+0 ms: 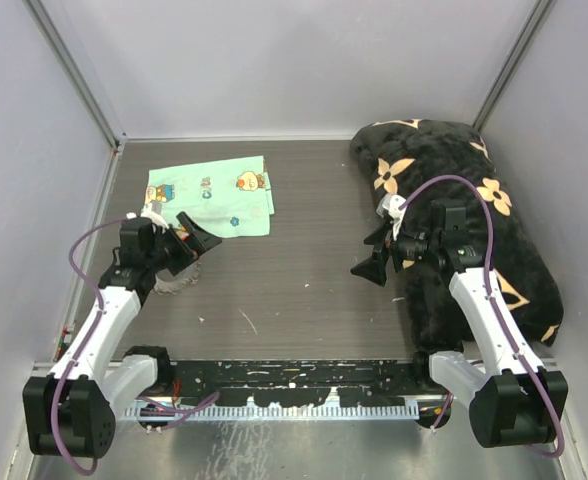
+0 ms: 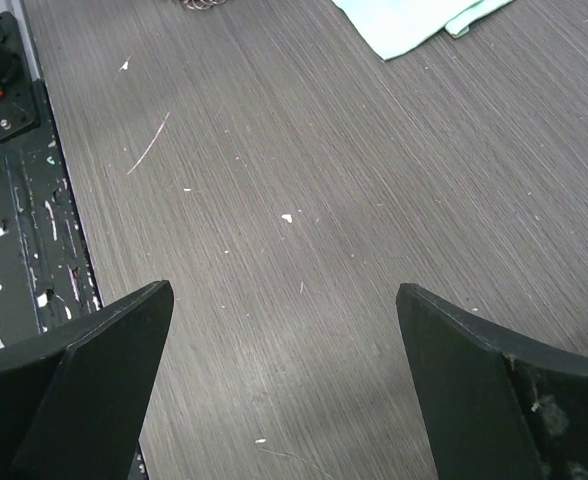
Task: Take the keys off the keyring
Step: Pick up the keyring from the center of the board.
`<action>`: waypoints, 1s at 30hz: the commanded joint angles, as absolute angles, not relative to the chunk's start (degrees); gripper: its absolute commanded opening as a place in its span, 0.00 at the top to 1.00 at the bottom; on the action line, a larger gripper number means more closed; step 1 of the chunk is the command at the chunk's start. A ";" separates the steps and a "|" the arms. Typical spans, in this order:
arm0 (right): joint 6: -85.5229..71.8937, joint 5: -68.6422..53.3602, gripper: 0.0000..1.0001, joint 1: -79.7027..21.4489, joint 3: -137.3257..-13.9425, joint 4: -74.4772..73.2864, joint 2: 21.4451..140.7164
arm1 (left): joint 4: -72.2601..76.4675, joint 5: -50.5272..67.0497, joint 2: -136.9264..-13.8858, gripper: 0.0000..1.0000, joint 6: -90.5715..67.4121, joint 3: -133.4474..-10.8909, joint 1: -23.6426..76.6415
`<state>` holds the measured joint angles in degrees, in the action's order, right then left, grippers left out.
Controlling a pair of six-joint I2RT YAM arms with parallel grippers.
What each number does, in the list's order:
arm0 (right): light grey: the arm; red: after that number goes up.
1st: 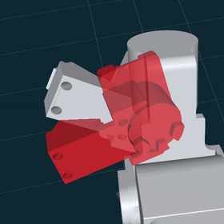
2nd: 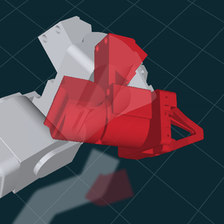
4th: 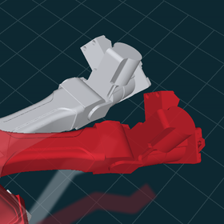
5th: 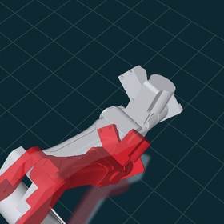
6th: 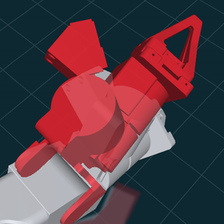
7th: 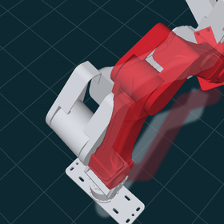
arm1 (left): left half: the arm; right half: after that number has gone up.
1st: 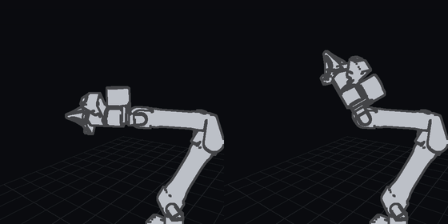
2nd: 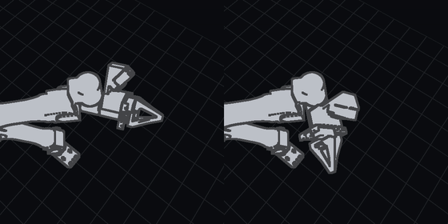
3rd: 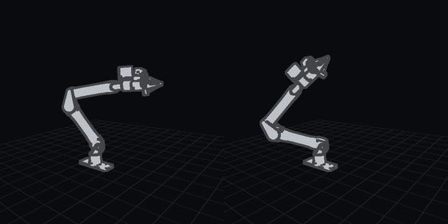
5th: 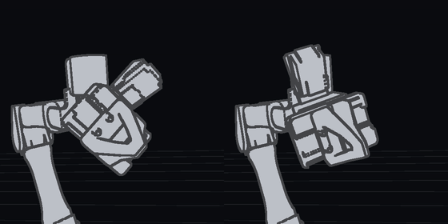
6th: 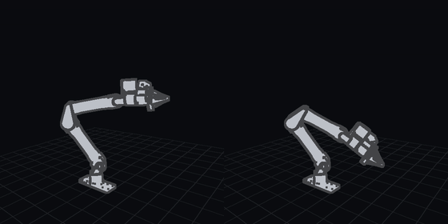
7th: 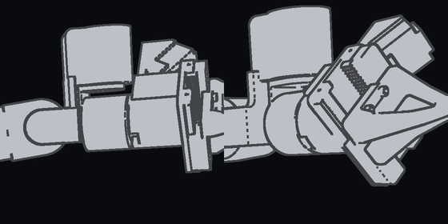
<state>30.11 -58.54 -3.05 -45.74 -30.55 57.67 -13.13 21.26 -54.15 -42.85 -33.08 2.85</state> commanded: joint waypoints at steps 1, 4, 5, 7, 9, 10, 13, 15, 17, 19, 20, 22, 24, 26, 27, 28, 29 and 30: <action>30.95 -58.46 0.00 -3.60 -46.69 -30.04 57.66 | -17.03 16.80 -55.00 0.04 -36.52 -39.25 2.48; 30.94 -58.35 0.00 -3.60 -46.50 -29.82 57.78 | -21.99 16.15 -56.57 0.05 -33.80 -43.91 2.46; 30.96 -58.30 0.00 -3.59 -46.43 -29.68 57.86 | -23.50 16.15 -57.06 0.05 -32.59 -45.46 2.46; 30.86 -57.89 0.00 -3.65 -46.41 -29.62 58.13 | -26.36 15.38 -57.99 0.05 -29.27 -48.35 2.42; 30.91 -57.52 0.00 -3.69 -46.49 -29.63 58.30 | -28.82 13.02 -59.41 0.05 -25.38 -50.36 2.46; 30.87 -57.43 0.00 -3.69 -46.43 -29.62 58.31 | -30.27 11.77 -60.48 0.07 -23.86 -51.46 2.46; 30.82 -57.16 0.00 -3.82 -46.38 -29.56 58.16 | -33.35 11.48 -63.78 0.12 -21.35 -54.59 2.42; 30.76 -57.02 0.00 -4.16 -46.32 -29.54 58.22 | -33.13 11.74 -65.97 0.15 -20.68 -55.75 2.46; 30.77 -56.87 0.00 -4.66 -46.40 -29.53 58.21 | -32.94 9.94 -68.28 0.16 -20.13 -56.74 2.46; 30.76 -56.70 0.00 -5.06 -46.39 -29.53 58.26 | -32.95 7.30 -70.90 0.21 -19.80 -57.77 2.46; 30.70 -56.69 0.00 -5.30 -46.34 -29.53 58.28 | -32.91 6.36 -73.07 0.24 -19.71 -58.09 2.46; 30.70 -56.69 0.00 -5.53 -46.34 -29.53 58.35 | -32.85 4.81 -76.41 0.31 -19.79 -58.76 2.46; 30.70 -56.57 0.00 -5.98 -46.31 -29.58 58.47 | -33.01 3.65 -79.02 0.37 -19.85 -59.57 2.46; 30.67 -56.45 0.00 -6.39 -46.22 -29.48 58.69 | -32.63 2.57 -81.20 0.45 -20.26 -59.88 2.46; 30.61 -56.38 0.00 -6.56 -46.23 -29.45 58.70 | -32.09 2.33 -82.14 0.48 -20.73 -59.75 2.46; 30.60 -56.23 0.00 -6.77 -46.19 -29.39 58.78 | -31.42 2.29 -82.89 0.50 -21.27 -59.52 2.46; 30.59 -56.11 0.00 -6.92 -46.16 -29.36 58.87 | -30.62 2.34 -83.47 0.53 -22.05 -59.25 2.46; 30.59 -56.00 0.00 -7.01 -46.14 -29.33 58.96 | -29.88 2.52 -83.83 0.55 -22.73 -58.93 2.56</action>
